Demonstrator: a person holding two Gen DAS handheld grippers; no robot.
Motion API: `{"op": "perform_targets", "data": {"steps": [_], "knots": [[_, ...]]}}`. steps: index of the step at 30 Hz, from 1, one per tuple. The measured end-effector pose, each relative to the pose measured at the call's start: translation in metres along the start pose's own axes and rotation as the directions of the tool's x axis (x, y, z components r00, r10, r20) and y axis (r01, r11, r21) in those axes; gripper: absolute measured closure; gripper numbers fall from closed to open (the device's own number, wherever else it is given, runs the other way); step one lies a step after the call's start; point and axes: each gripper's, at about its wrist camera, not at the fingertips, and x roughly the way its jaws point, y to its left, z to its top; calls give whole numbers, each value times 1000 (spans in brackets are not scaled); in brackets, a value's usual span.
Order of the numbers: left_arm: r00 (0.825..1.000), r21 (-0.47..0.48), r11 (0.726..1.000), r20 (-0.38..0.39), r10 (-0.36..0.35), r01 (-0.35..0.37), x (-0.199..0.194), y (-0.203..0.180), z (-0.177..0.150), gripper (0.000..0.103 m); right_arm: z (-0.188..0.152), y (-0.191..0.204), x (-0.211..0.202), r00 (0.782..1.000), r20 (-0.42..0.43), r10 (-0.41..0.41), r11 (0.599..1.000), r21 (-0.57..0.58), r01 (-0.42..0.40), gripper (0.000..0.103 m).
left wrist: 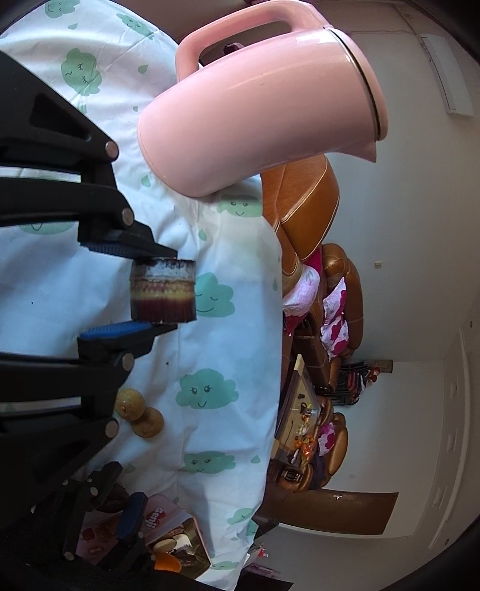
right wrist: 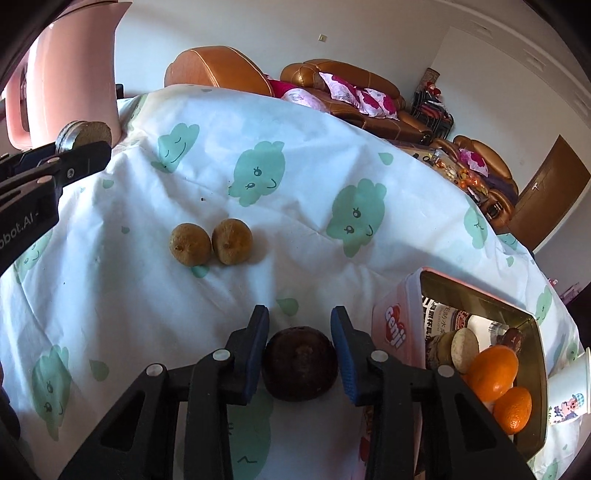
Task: Organize fruits
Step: 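Carry the cake roll with the left gripper to the tray while the right gripper carries the brown fruit there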
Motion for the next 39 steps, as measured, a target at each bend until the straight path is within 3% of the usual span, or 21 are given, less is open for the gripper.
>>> {"op": "perform_targets", "data": {"steps": [5,8,13,33,37,39], "knots": [[1000,-6,1000,23,11,-11,-7,1,0,71,-16,-9,-24,994,110,27,996,86,-37,67],[999,-2,1000,35,20,-20,-10,-1,1,71,-23,-18,-50,970,234,67,982,159,-106,67],[999,0,1000,43,25,-25,-15,-4,-2,71,-28,-19,-69,940,331,80,966,206,-154,67],[998,25,999,44,41,-42,-29,-19,-17,72,-42,-22,-84,915,392,93,957,219,-190,67],[999,32,999,40,15,-16,-32,-26,-22,71,-48,-27,-88,910,400,104,954,220,-205,67],[998,13,999,39,-46,45,-36,-26,-24,72,-52,-31,-92,906,407,111,951,222,-216,67]]}}
